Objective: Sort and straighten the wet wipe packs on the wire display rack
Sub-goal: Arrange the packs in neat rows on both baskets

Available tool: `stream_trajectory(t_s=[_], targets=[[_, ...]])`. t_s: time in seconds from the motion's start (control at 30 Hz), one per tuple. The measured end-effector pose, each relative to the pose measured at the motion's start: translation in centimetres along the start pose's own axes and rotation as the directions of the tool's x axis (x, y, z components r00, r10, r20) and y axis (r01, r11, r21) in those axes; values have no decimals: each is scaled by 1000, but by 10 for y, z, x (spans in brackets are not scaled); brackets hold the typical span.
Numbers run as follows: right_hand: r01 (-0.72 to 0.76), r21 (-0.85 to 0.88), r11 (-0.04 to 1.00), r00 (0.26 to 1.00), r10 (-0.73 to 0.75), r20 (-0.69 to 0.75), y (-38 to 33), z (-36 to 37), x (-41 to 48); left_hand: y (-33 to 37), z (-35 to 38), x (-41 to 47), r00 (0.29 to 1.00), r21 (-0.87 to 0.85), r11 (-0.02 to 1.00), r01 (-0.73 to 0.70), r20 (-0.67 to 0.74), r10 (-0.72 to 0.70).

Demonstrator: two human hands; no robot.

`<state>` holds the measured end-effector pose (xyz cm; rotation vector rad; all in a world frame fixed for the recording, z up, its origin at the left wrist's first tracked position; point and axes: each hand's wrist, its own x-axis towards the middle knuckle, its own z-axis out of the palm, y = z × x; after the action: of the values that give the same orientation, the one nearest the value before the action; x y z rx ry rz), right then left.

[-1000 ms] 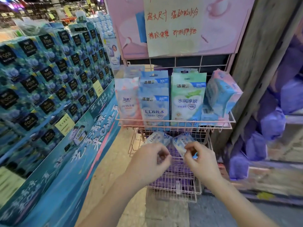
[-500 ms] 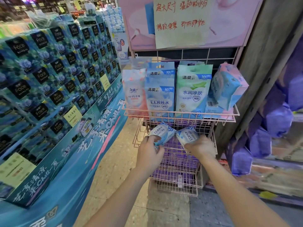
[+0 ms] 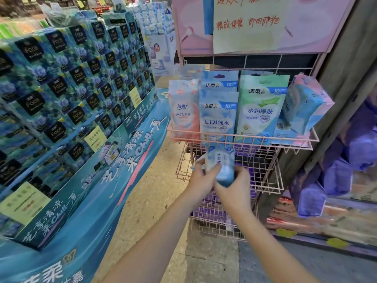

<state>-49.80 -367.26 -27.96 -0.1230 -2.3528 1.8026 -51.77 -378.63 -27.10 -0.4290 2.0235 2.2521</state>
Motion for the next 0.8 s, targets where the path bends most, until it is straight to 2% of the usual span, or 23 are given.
stream_trajectory(t_s=[0.1,0.13,0.2,0.27,0.37,0.43,0.53,0.8], targets=[[29,-39,999,976,-20,217,4,3,0,5,-31,10,997,-10,999,45,-58,-45],[12,-39,999,969,-2,249,4,2,3,7,-43,12,997,18,998,57,-57,-56],[-54,8,999,973,51,224,2,1,10,12,-63,16,997,92,994,64,-42,-61],[-153,125,980,971,126,203,-2,3,20,19,-77,17,998,182,981,65,5,-67],[-271,278,922,924,168,344,-10,14,29,27,-88,18,991,273,962,25,117,-59],[-276,260,925,916,171,364,-11,22,29,31,-94,19,982,298,955,9,178,-65],[-266,286,921,938,178,298,-9,31,26,32,-106,23,975,323,946,-20,214,-53],[-338,335,879,921,236,308,-8,46,28,26,-129,46,999,82,996,29,-32,-26]])
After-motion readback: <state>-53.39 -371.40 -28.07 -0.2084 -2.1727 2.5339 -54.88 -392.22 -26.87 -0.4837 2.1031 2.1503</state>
